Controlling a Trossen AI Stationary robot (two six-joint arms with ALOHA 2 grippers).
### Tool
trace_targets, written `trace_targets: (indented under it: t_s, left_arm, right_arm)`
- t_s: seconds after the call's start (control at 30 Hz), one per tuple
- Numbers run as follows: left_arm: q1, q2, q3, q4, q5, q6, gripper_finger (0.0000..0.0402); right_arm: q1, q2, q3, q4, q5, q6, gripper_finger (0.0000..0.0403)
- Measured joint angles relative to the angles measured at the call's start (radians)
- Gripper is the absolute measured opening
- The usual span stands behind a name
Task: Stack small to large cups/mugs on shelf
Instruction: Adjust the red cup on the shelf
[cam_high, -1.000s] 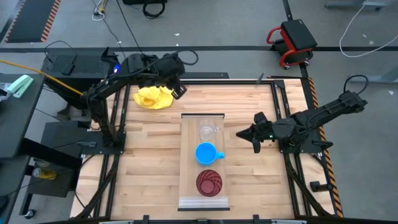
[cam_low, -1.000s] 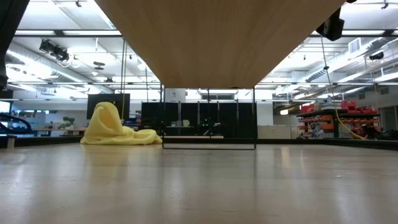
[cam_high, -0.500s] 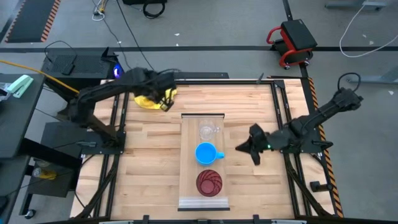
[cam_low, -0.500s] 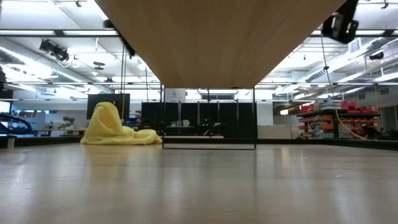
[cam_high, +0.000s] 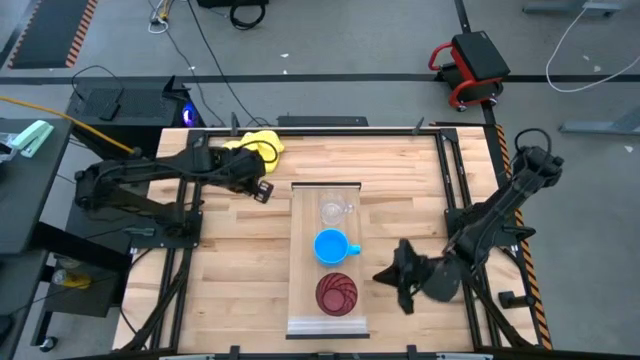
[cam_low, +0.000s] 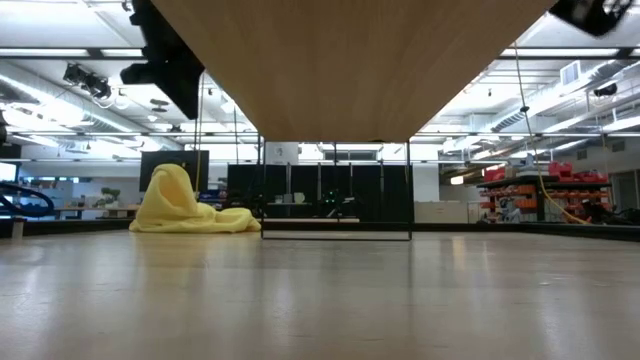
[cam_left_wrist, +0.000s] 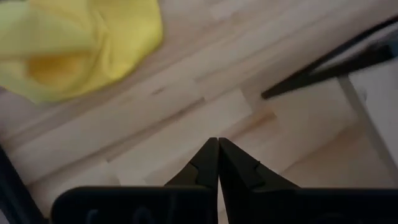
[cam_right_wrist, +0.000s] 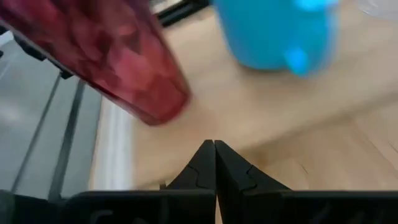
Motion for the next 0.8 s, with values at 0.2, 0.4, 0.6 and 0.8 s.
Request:
trace_targets:
  t_s: [0.2,0.4,0.6,0.8]
  left_arm:
    - [-0.051,0.000,-0.039,0.045,0.003,-0.030,0.0023]
    - [-0.088,0.000,-0.049,0.073,0.003,-0.060,0.0013]
    - [-0.120,0.000,-0.049,0.106,0.002,-0.075,0.0015]
    - [-0.150,0.000,-0.049,0.105,0.002,-0.075,0.0027]
  right_arm:
    - [-0.001,0.147,0.116,-0.004,0.007,-0.050,0.0002]
    - [0.006,0.243,0.212,0.038,0.002,-0.107,0.0002]
    - [0.006,0.312,0.294,0.024,-0.017,-0.146,0.0002]
    - [-0.007,0.344,0.322,0.031,-0.017,-0.136,0.0001]
